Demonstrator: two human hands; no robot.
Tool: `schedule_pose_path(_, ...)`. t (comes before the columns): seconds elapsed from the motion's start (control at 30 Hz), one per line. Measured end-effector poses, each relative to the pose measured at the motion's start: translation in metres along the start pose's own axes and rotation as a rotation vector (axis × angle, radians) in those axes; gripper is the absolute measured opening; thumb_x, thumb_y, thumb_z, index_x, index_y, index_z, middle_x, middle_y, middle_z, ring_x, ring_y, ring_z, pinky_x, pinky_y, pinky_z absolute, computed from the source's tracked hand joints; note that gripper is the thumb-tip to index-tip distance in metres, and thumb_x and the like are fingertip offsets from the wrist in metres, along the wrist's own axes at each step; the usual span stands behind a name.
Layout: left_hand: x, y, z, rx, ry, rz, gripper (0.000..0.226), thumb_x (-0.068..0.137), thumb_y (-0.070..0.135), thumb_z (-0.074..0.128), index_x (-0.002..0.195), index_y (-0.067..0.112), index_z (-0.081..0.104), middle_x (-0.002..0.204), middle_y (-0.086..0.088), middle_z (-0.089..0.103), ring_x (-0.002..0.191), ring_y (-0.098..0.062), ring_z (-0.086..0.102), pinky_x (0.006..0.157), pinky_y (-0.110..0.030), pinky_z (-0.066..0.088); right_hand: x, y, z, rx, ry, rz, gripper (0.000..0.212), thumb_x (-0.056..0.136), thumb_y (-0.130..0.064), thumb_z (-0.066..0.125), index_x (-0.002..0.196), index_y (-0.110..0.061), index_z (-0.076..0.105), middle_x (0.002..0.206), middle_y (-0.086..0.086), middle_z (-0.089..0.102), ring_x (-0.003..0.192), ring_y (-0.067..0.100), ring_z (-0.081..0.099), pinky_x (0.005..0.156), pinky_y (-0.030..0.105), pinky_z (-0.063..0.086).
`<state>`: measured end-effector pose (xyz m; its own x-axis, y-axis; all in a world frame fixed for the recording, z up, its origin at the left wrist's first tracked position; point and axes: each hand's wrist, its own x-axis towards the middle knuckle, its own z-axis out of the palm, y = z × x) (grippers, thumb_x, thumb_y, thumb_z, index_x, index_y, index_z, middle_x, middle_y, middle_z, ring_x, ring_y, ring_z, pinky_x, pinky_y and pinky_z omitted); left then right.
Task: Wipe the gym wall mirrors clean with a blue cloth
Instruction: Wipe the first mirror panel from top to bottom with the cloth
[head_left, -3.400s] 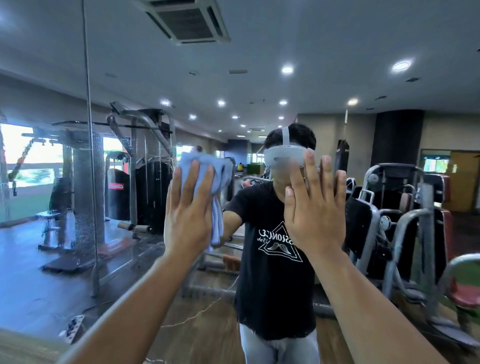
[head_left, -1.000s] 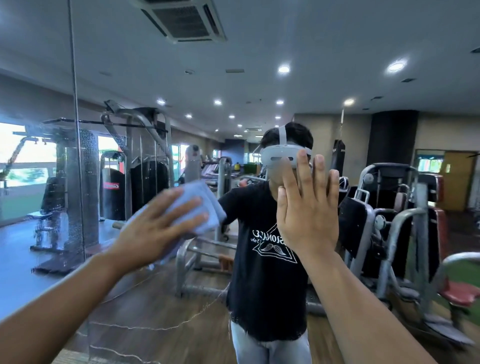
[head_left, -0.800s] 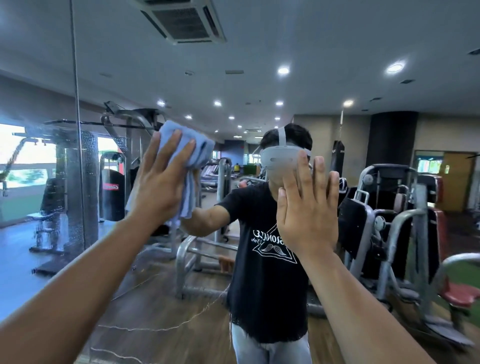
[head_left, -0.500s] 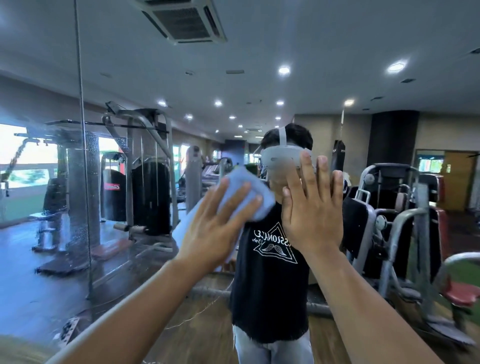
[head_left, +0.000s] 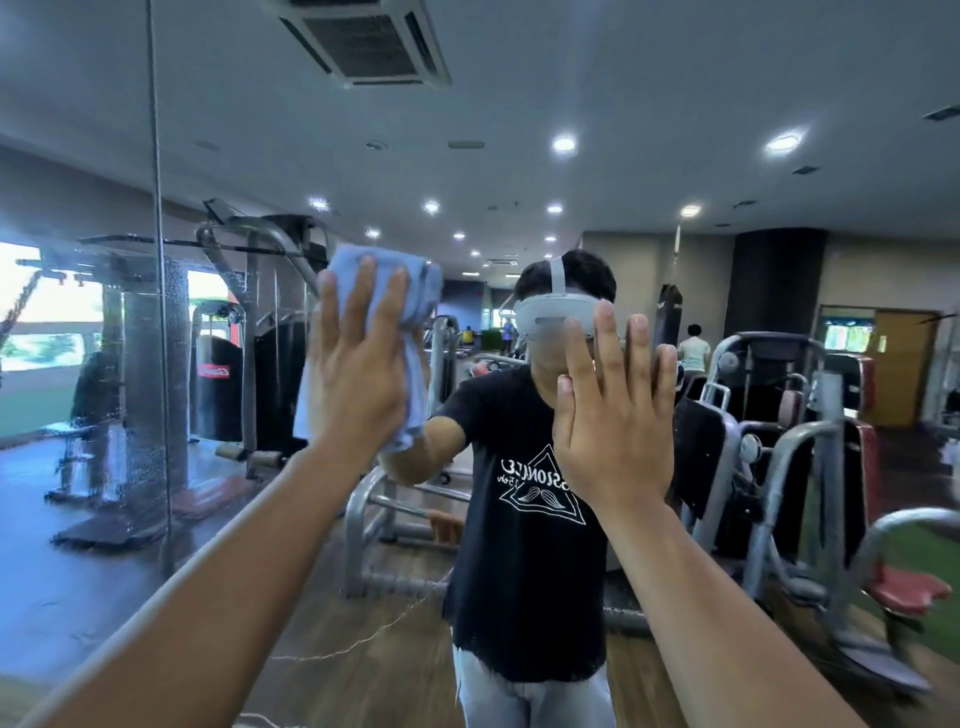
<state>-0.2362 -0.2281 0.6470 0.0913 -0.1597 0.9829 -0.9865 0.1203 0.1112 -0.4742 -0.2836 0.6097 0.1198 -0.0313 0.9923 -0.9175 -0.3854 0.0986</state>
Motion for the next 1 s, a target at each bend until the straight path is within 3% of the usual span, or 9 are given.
schedule_pose_path(0.07, 0.000, 0.027, 0.010, -0.018, 0.018, 0.098, 0.062, 0.097, 0.018, 0.048, 0.155, 0.026, 0.026, 0.166, -0.005, 0.021, 0.152, -0.035, 0.005, 0.125, -0.047, 0.007, 0.000, 0.000, -0.001, 0.002, 0.007, -0.003, 0.056, 0.108, -0.033, 0.030, 0.162, -0.017, 0.030, 0.170, 0.009, 0.019, 0.158, 0.032, 0.010, 0.128, 0.051, 0.001)
schedule_pose_path(0.17, -0.035, 0.045, 0.019, -0.033, -0.010, 0.289, 0.059, 0.095, 0.016, 0.040, 0.153, 0.022, 0.030, 0.163, -0.006, 0.025, 0.152, -0.037, 0.009, 0.122, -0.055, 0.017, 0.001, 0.002, -0.002, 0.008, -0.011, -0.003, 0.056, 0.108, -0.034, 0.030, 0.162, -0.019, 0.028, 0.171, 0.008, 0.017, 0.158, 0.030, 0.009, 0.128, 0.049, -0.003)
schedule_pose_path(0.3, -0.098, 0.008, 0.017, 0.046, -0.073, 0.506, 0.072, 0.089, 0.006, 0.061, 0.154, 0.021, 0.032, 0.161, -0.008, 0.031, 0.153, -0.039, 0.013, 0.124, -0.052, 0.013, 0.000, 0.002, -0.002, 0.013, -0.032, -0.005, 0.058, 0.108, -0.034, 0.028, 0.163, -0.020, 0.024, 0.171, 0.008, 0.015, 0.158, 0.029, 0.007, 0.128, 0.048, -0.004)
schedule_pose_path(0.43, -0.097, -0.054, -0.009, 0.136, -0.164, 0.358, 0.100, 0.073, 0.011, 0.082, 0.155, 0.019, 0.025, 0.166, -0.010, 0.016, 0.154, -0.035, 0.000, 0.126, -0.045, -0.002, -0.001, 0.000, -0.001, 0.023, -0.024, 0.010, 0.057, 0.108, -0.033, 0.029, 0.163, -0.020, 0.025, 0.171, 0.007, 0.013, 0.158, 0.031, 0.009, 0.128, 0.053, 0.003)
schedule_pose_path(0.57, -0.035, -0.051, -0.023, 0.060, -0.069, 0.041, 0.065, 0.094, 0.021, 0.041, 0.156, 0.022, 0.021, 0.166, -0.008, 0.016, 0.155, -0.026, -0.004, 0.127, -0.046, 0.005, 0.000, -0.002, 0.001, 0.007, -0.016, 0.012, 0.058, 0.107, -0.032, 0.031, 0.163, -0.017, 0.027, 0.171, 0.009, 0.013, 0.158, 0.033, 0.008, 0.127, 0.056, 0.005)
schedule_pose_path(0.67, 0.000, -0.012, -0.008, 0.020, 0.008, -0.051, 0.064, 0.097, 0.017, 0.046, 0.155, 0.027, 0.023, 0.167, -0.004, 0.015, 0.154, -0.033, 0.004, 0.126, -0.051, 0.010, -0.001, -0.001, 0.001, 0.005, -0.004, 0.010, 0.057, 0.106, -0.030, 0.035, 0.162, -0.017, 0.029, 0.171, 0.008, 0.014, 0.158, 0.032, 0.009, 0.127, 0.056, 0.007)
schedule_pose_path(0.77, -0.004, 0.023, 0.013, 0.005, 0.055, 0.047, 0.077, 0.093, 0.007, 0.061, 0.155, 0.029, 0.022, 0.167, -0.003, 0.018, 0.154, -0.036, 0.006, 0.126, -0.039, -0.001, -0.001, 0.000, 0.000, 0.029, 0.000, 0.003, 0.056, 0.108, -0.032, 0.030, 0.162, -0.017, 0.030, 0.170, 0.007, 0.014, 0.158, 0.030, 0.009, 0.127, 0.055, 0.007)
schedule_pose_path(0.87, -0.052, 0.044, 0.025, -0.010, -0.001, 0.254, 0.078, 0.088, 0.006, 0.070, 0.154, 0.022, 0.030, 0.164, -0.009, 0.025, 0.153, -0.038, 0.007, 0.124, -0.054, 0.013, -0.001, 0.001, 0.001, 0.048, -0.005, 0.005, 0.057, 0.107, -0.035, 0.029, 0.162, -0.020, 0.028, 0.170, 0.005, 0.010, 0.158, 0.031, 0.010, 0.127, 0.054, 0.007)
schedule_pose_path(1.0, -0.105, 0.002, 0.018, 0.076, -0.086, 0.429, 0.067, 0.088, 0.013, 0.065, 0.148, 0.019, 0.038, 0.161, -0.008, 0.029, 0.151, -0.041, 0.015, 0.125, -0.048, 0.013, -0.002, 0.002, 0.002, 0.066, -0.027, 0.011, 0.057, 0.107, -0.033, 0.030, 0.162, -0.019, 0.028, 0.170, 0.008, 0.015, 0.158, 0.032, 0.012, 0.127, 0.055, 0.008)
